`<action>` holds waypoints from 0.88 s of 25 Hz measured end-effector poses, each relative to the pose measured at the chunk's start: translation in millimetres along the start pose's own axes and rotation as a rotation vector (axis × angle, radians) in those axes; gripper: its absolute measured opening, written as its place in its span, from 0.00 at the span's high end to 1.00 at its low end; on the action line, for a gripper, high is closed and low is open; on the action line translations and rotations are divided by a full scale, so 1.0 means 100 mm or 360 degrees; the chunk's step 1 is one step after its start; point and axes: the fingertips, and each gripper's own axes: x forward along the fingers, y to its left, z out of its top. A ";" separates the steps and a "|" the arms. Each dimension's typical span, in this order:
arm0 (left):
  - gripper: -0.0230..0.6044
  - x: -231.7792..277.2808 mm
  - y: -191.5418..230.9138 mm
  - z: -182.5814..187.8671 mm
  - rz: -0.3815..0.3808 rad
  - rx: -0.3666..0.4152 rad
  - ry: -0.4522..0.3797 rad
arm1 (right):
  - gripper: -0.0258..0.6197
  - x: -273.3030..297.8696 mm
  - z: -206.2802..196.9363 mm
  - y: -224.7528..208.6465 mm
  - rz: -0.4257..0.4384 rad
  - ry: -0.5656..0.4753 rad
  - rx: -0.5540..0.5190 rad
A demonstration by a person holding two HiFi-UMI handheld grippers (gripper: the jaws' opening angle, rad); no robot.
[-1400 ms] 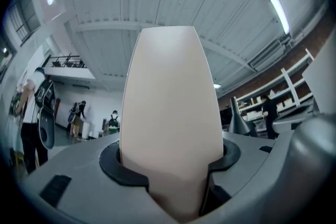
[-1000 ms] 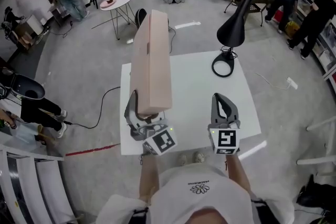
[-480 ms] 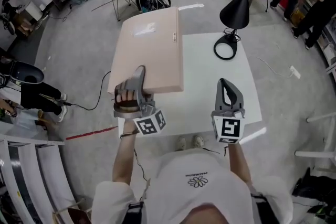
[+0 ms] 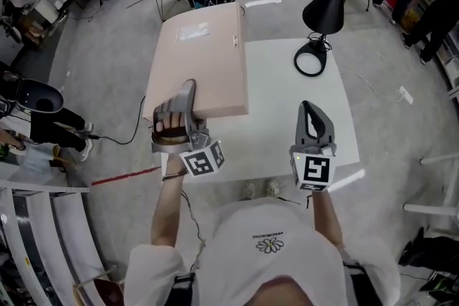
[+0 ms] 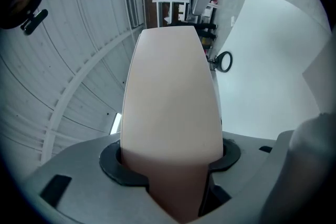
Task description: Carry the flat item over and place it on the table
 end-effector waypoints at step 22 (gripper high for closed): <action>0.49 -0.12 -0.97 -0.17 -0.0615 0.0015 -0.0009 | 0.94 -0.14 -0.12 0.22 -0.0001 0.0068 -0.0081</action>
